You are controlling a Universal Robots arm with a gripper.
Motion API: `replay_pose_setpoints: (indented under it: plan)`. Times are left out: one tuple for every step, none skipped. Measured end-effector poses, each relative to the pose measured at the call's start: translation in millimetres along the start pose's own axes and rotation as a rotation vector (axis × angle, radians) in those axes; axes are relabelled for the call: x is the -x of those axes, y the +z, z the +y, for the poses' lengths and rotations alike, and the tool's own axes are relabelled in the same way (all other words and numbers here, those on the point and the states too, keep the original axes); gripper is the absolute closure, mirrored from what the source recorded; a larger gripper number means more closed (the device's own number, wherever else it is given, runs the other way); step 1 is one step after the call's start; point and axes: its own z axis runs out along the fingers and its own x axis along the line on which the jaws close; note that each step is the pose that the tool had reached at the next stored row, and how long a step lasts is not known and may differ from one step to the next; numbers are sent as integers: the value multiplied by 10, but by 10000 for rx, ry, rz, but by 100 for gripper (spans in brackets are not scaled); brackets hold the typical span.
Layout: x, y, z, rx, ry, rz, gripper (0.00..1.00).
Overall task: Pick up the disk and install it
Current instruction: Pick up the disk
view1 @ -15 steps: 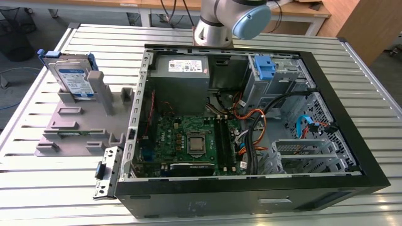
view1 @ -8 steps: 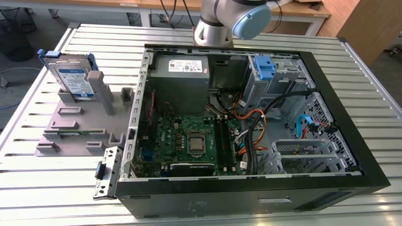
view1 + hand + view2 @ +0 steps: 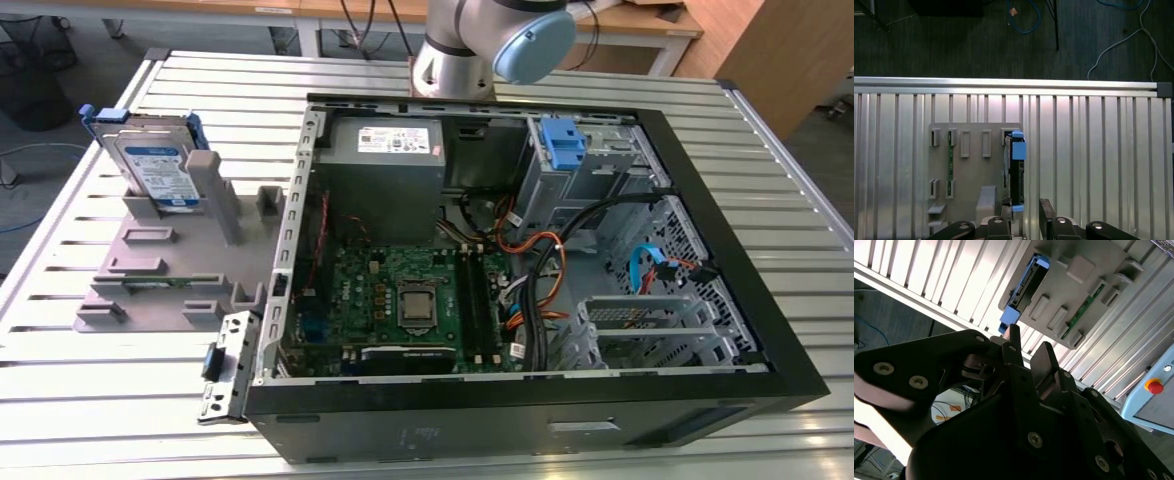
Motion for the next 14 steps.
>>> replay_pose_setpoints:
  plan:
    - [0,2,0,-2,0,0,65]
    - [0,3,0,-2,0,1,65]
    - [0,4,0,-2,1,1,65]
    - [0,5,0,-3,1,0,65]
    - [0,5,0,-3,0,0,65]
    - [0,9,0,-5,0,-1,65]
    - [-1,13,0,-7,0,-2,65]
    - [-1,16,0,-8,0,-2,65]
    - [-1,19,0,-10,0,-2,65]
    - [-2,23,0,-14,0,-2,65]
    - [-2,26,0,-17,-1,-2,65]
    - [-2,27,0,-18,-1,-1,65]
    - [-2,28,0,-17,-1,-1,65]
    - [-2,28,0,-17,-1,-1,65]
